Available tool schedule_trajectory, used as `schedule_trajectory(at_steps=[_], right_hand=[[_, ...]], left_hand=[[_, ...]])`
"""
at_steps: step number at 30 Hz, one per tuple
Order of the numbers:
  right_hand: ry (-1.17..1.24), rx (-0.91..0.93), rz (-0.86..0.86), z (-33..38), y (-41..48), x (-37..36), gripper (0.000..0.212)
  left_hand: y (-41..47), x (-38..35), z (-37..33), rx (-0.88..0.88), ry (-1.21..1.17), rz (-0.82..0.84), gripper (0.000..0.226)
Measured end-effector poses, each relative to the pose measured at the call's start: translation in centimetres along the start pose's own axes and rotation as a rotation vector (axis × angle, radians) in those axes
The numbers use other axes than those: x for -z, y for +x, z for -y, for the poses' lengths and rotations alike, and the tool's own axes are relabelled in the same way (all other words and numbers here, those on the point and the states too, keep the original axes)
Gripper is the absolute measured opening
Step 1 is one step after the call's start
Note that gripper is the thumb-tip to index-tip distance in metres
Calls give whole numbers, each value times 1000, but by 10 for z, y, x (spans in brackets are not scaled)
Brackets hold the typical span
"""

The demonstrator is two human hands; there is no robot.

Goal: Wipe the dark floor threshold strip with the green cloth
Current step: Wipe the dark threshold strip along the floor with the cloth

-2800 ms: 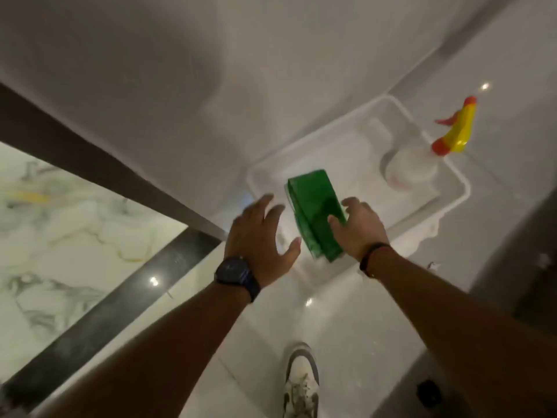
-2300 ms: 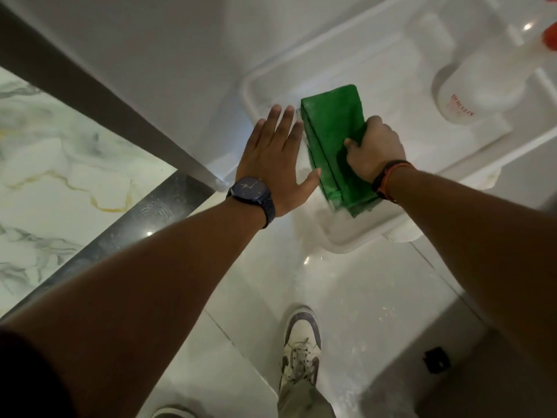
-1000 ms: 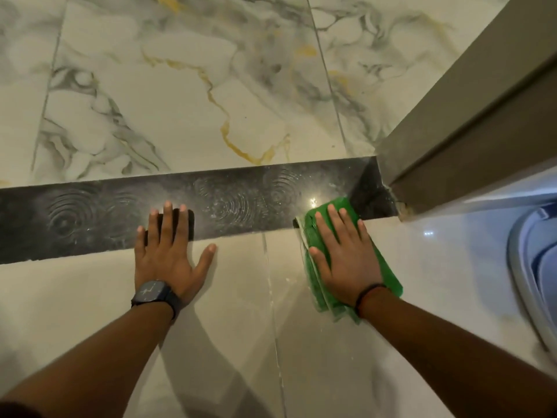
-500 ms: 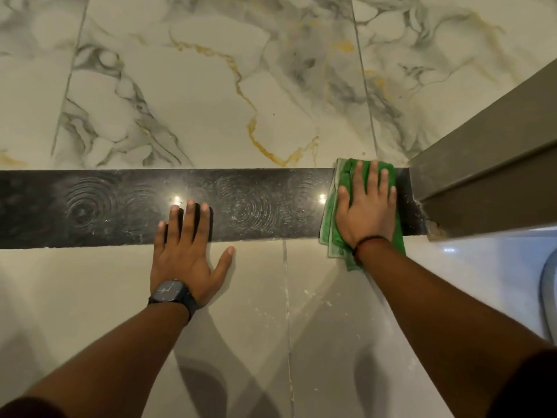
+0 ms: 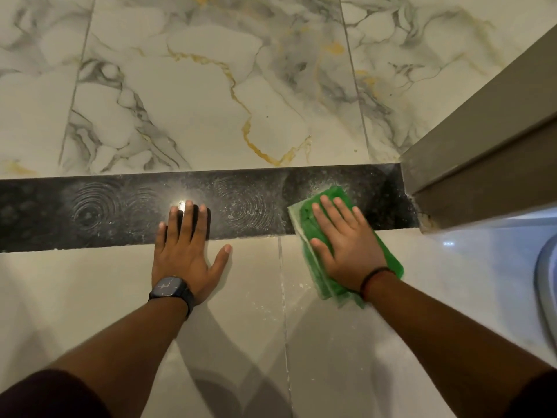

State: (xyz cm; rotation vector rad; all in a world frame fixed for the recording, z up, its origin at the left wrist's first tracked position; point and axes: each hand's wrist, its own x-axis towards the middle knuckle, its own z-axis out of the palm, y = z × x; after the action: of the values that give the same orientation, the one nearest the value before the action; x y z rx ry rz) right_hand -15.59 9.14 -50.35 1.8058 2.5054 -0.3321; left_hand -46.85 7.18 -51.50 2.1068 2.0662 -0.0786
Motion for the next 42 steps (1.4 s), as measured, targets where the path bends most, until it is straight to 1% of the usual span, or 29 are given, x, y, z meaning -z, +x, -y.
schedule_trajectory(at_steps=[2, 5, 10, 13, 15, 17, 20, 23, 26, 31, 35, 38, 42], right_hand=[[-40, -83, 10, -18, -4, 4, 62], [-38, -244, -7, -33, 7, 10, 63], [18, -419, -93, -18, 37, 15, 62], [-3, -488, -79, -2, 58, 12, 61], [-1, -479, -67, 11, 72, 11, 61], [-9, -407, -55, 30, 86, 10, 62], [-30, -200, -27, 72, 99, 5, 61], [-13, 27, 5, 103, 89, -3, 60], [12, 110, 17, 102, 68, -5, 59], [-28, 104, 29, 64, 32, -6, 59], [-43, -69, 2, 33, 19, -1, 58], [-44, -165, -22, 39, 30, 0, 58], [-10, -254, -38, 60, 56, 0, 58]], left_hand=[[0, 0, 0, -3, 4, -9, 81], [0, 0, -1, -11, 1, -21, 82], [2, -1, -1, -12, 0, -39, 84], [2, -2, -1, -11, -7, -52, 84], [0, -2, -1, -8, -6, -62, 84], [-2, -3, 0, -8, -5, -71, 85], [-3, -5, 1, 24, 11, -71, 87], [-8, -5, 7, 92, -3, -72, 88], [-13, -4, 24, 136, -16, -62, 88], [-18, 1, 55, 201, 0, -57, 86], [-23, 5, 87, 280, -14, -76, 85], [-23, 6, 104, 338, -35, -99, 85], [-20, 4, 107, 348, -45, -110, 85]])
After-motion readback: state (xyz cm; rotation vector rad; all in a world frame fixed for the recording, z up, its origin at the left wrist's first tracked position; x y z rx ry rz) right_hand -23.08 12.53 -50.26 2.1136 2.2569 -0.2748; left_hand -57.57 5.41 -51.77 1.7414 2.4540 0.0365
